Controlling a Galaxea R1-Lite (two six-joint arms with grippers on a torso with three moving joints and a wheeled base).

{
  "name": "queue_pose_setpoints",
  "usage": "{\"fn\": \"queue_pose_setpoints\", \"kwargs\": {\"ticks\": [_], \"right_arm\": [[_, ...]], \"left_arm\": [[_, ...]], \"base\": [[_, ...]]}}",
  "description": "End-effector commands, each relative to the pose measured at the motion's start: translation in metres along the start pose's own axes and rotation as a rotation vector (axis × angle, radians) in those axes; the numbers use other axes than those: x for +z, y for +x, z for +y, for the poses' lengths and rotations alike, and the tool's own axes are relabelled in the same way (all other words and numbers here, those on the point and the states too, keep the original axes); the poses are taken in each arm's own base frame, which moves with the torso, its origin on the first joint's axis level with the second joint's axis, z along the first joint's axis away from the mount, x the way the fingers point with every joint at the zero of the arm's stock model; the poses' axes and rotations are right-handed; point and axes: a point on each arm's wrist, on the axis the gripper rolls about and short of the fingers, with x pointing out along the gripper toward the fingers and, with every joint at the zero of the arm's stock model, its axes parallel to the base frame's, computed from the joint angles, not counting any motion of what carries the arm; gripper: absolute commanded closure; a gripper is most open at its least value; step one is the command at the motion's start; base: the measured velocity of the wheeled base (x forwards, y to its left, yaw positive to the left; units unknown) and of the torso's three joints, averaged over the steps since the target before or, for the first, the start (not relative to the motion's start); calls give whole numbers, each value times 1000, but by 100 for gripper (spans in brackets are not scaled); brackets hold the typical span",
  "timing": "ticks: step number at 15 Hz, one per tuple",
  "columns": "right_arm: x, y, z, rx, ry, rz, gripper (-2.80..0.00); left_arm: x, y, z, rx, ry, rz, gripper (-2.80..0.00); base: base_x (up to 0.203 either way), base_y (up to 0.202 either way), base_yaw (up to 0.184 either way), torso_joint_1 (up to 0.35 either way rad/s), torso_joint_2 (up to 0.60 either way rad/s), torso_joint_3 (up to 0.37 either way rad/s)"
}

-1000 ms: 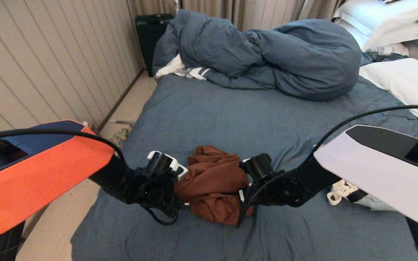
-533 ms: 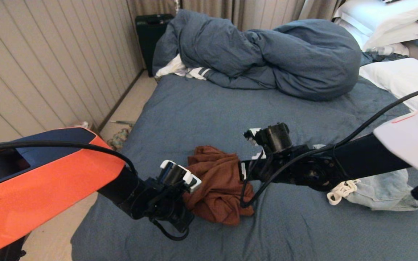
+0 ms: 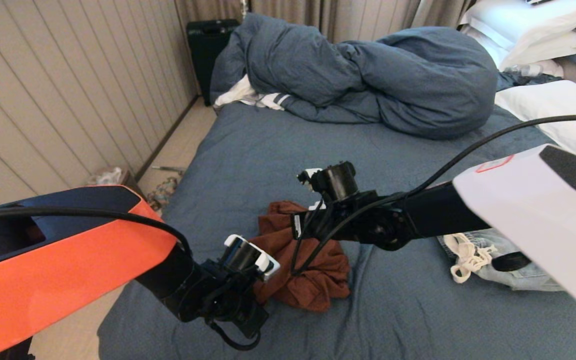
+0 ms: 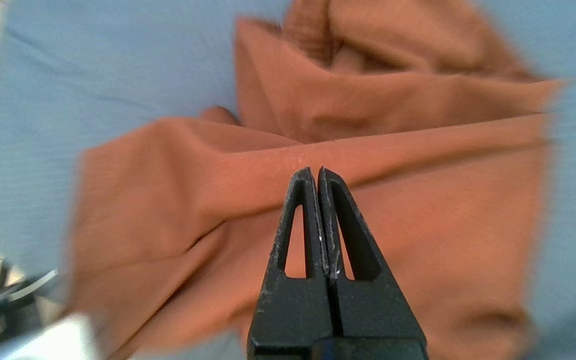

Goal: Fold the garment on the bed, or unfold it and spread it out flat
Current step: Fold the brown shorts

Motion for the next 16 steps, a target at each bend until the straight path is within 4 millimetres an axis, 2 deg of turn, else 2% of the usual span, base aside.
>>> {"fn": "queue_pose_setpoints", "kwargs": {"ticks": [1,6,9,12,16], "right_arm": [[-37,52,-3,-27,-8,126,0],[-70,71,-10,-55,-21,235,0],[-96,57,-21,-87,-17,326,0],[-99,36,-47,-126,16,306,0],[-98,37,-48,-123,23,290,0]], "left_arm": [[1,-4,1,17,-1,-13,0],[3,-6,2,36,-4,-26,0],[0,-9,15,65,-56,-26,0],[-4,-8,20,68,-71,-12,0],[-4,-7,20,78,-80,-63,0]], "base": [[0,0,0,0,0,0],[0,0,0,0,0,0],[0,0,0,0,0,0],[0,0,0,0,0,0],[0,0,0,0,0,0]]}}
